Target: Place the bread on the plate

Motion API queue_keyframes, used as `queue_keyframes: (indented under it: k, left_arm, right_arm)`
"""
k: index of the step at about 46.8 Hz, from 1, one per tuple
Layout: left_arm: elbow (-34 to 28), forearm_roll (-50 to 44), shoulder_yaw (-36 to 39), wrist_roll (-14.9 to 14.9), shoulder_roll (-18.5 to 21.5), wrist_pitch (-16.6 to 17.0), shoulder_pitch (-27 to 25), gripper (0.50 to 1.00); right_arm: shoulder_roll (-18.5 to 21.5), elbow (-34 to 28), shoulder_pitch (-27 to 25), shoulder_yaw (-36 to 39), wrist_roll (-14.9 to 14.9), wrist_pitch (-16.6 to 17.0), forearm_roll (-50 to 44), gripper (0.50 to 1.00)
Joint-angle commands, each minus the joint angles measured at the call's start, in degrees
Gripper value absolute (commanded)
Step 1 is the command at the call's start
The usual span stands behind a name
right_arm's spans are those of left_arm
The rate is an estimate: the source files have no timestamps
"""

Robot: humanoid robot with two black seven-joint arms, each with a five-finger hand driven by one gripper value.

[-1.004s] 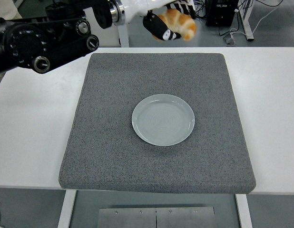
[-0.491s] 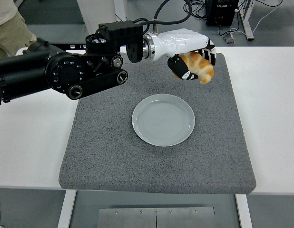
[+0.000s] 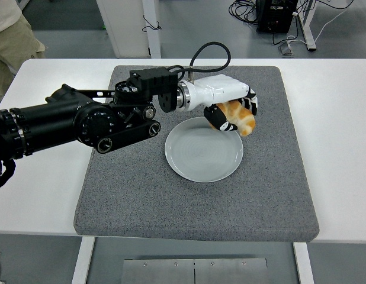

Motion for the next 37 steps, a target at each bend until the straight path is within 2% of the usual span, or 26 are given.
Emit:
queue_keyframes:
  k: [1, 11, 22, 37]
  left_arm:
    - [0.6, 1.2, 0.0, -0.1, -0.6, 0.6, 1.8, 0.5]
    - [3.7, 3.2, 0.1, -0.1, -3.0, 1.4, 5.6, 0.5]
    - [4.9, 5.8, 1.9, -0.1, -3.1, 2.6, 8.8, 0.5]
    - [5.4, 5.5, 1.8, -0.3, -3.1, 2.8, 8.9, 0.5]
  right_arm:
    - [0.0, 0.0, 0.0, 0.0, 0.0, 0.0, 0.0, 1.0]
    - [0.0, 0.0, 0.0, 0.0, 0.0, 0.0, 0.0, 1.0]
    - [0.0, 0.0, 0.0, 0.0, 0.0, 0.0, 0.0, 1.0]
    - [0.0, 0.0, 0.0, 0.0, 0.0, 0.0, 0.0, 1.0]
